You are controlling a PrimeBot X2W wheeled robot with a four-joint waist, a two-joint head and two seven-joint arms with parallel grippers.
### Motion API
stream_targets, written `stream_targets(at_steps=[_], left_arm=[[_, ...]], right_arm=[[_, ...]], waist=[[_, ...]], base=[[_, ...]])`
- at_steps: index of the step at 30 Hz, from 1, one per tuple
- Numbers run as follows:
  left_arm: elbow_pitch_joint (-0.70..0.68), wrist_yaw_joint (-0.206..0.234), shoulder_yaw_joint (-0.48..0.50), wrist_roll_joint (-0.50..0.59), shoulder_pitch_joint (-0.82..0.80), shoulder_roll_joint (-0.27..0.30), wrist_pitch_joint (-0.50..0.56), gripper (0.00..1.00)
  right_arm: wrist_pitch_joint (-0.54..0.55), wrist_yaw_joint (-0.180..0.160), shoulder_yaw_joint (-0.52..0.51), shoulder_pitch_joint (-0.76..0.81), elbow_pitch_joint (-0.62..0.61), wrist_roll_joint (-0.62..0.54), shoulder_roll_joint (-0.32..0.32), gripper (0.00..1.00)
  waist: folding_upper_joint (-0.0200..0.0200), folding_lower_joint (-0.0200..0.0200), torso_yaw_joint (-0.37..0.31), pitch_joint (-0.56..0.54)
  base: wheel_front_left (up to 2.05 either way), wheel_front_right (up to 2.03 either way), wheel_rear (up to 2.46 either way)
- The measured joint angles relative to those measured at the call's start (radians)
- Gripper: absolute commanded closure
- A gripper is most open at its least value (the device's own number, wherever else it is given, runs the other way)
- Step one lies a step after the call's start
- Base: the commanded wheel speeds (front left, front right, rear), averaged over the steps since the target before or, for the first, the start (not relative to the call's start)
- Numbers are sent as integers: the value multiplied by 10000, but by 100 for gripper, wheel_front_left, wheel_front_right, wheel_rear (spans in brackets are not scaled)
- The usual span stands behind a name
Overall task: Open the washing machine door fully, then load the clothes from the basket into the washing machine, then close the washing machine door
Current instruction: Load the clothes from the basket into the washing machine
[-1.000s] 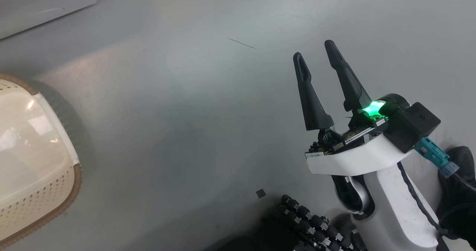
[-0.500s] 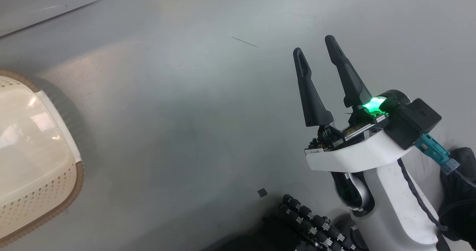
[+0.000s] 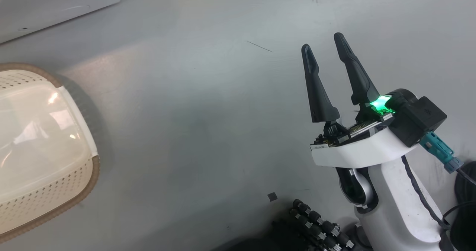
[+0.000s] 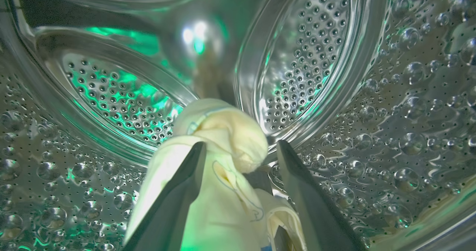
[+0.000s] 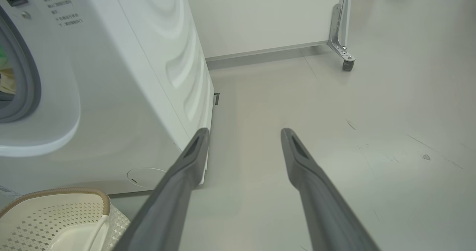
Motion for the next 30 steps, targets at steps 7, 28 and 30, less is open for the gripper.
stream_targets(at_steps=[7,28,30], left_arm=[[58,-144,-6,-90,5,-27,-173,0],[-765,-127,790,-1066,3555,-1206,-1707,0],[-966,-46,855,-1177,4077,-1457,-1965,0]], right_arm=[[0,0,-58,0,50,-86,-2,0],[0,-71,-677,25,261,-568,-25,0],[0,-71,-803,36,324,-694,-29,0]], waist=[[0,0,352,-187],[0,0,1283,-1021],[0,0,1389,-1119]], base=[[0,0,0],[0,0,0],[0,0,0]])
